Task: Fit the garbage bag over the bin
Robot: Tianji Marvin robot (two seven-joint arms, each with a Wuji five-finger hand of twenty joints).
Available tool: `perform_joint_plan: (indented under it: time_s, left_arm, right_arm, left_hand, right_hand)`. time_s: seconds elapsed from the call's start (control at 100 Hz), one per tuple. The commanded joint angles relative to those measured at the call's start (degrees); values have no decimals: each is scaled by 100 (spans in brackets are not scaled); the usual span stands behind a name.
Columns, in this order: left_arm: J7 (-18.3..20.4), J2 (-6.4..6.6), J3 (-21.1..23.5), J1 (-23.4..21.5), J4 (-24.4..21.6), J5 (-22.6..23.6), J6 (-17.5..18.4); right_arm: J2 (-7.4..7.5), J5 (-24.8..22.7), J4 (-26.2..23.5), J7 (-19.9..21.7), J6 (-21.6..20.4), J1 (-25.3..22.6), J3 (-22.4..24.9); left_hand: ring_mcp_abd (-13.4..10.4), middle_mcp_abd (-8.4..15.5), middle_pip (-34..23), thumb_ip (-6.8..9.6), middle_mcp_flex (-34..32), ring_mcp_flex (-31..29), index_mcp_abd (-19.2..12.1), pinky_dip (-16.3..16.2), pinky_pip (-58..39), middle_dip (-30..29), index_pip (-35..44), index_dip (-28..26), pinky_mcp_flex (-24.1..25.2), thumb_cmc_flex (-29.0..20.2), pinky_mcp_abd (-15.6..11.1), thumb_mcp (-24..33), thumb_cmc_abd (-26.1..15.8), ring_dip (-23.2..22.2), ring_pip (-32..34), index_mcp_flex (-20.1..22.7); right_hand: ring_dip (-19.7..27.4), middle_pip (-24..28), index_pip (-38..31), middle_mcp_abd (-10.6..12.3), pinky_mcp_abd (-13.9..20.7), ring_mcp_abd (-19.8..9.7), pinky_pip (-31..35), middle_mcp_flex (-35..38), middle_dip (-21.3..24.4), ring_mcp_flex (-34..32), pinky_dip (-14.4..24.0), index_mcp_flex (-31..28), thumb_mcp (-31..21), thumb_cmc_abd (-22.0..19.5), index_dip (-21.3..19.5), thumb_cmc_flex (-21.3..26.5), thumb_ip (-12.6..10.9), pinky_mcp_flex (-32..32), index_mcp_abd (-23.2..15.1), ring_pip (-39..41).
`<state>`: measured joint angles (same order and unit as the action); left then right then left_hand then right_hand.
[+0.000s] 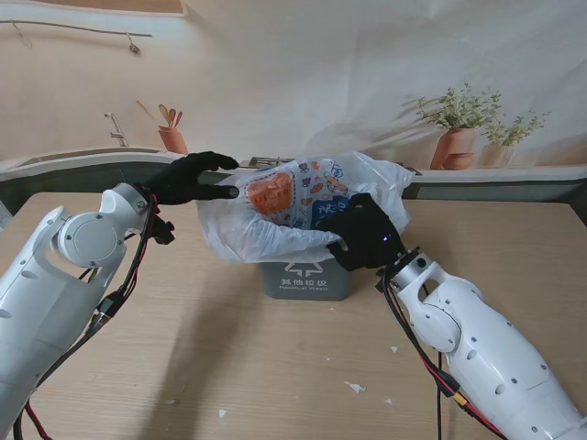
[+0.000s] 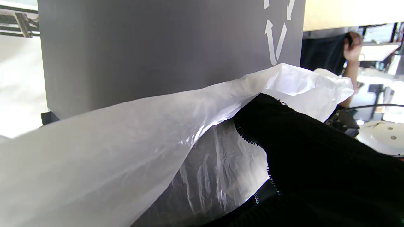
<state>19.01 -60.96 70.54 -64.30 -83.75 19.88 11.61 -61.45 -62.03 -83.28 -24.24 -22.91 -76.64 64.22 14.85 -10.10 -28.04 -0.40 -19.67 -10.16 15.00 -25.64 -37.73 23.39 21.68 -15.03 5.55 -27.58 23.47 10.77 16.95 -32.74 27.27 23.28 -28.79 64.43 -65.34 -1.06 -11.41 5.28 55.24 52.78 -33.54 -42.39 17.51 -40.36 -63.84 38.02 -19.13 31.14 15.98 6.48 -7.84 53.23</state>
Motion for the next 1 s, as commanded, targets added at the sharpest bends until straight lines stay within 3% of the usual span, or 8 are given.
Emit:
perform_joint_plan:
  time_s: [0.0,0.25,0.3,0.32,0.43,0.57,0.89,0.99]
  left_arm:
    - [284,18,-20,69,7,-67,-43]
    - [486,90,-226,326,173,232,220]
    - [356,80,-277,375,237,453,327]
    - [296,77,-297,394,262,531,367]
    - [-78,36,-407,468,394,905,510]
    - [-548,-41,-511,538,560,1173,594]
    - [-323,-54,-908,838,743,1013,377]
    - [-309,-60,-1007,906,811,1018,347]
  right_arm:
    - [-22,-12,16,95,-17,-34,-13]
    - [-21,-9,8,118,-16,-19,-39]
    - [-21,-11,4,118,-19,-17,-46]
    - [-21,-12,4,118,-19,-15,-49]
    - [-20,-14,9,125,-22,-2,-67]
    - [-19,-8,16,139,-36,3,-81]
    - [-18,-5,43,145,-56,30,-125]
    - [-20,3,47,151,-52,35,-136]
  left_hand:
    - [-44,-122,86,-109,-60,3,83,-85,259,-9,-104,54,49,44,55,-217,-232,1,-139,125]
    - [-92,-74,111,-61,-24,-44,58,-128,367,19,-139,59,48,-198,70,-219,14,-22,-151,89]
    - [-81,-71,35,-48,-17,-79,62,-222,282,68,-72,22,22,-251,80,-116,144,-69,-99,54]
    - [-95,-65,28,-92,11,-63,52,-281,237,78,-19,-4,34,-80,82,328,277,-95,-94,0]
    - [-143,-22,-75,-143,284,52,56,-315,69,158,79,-54,28,60,65,953,526,-148,4,-338]
    - [-156,-33,-113,-169,550,166,116,-322,-26,191,-56,14,23,111,61,1087,589,-159,36,-622]
    - [-87,-103,-389,-182,-22,-68,20,-285,-98,406,233,-101,36,65,88,1390,651,-234,236,-19]
    - [-80,-52,-585,-225,-296,-218,-104,-240,-142,700,680,-351,38,-14,110,1848,783,-311,387,164]
  right_hand:
    - [-84,250,-318,-161,17,94,224,165,-91,-165,-97,-167,-470,51,-111,431,123,-139,-441,144]
    - [-95,272,-318,-169,7,96,237,185,-120,-187,-99,-180,-480,60,-99,422,122,-129,-432,180]
    - [-95,274,-318,-168,8,95,239,186,-124,-192,-99,-181,-481,58,-98,420,123,-126,-432,184]
    - [-96,276,-317,-165,8,97,240,187,-126,-195,-99,-180,-481,59,-97,420,123,-126,-433,186]
    - [-97,279,-317,-171,8,98,241,200,-132,-202,-100,-192,-484,68,-94,418,124,-127,-442,192]
    - [-99,281,-314,-172,8,101,243,206,-141,-209,-102,-202,-493,76,-91,418,124,-127,-453,202]
    - [-92,272,-307,-161,2,101,248,236,-156,-238,-106,-218,-511,88,-89,402,128,-118,-470,203]
    - [-90,270,-306,-158,2,97,248,241,-161,-248,-107,-223,-512,95,-87,397,130,-118,-462,203]
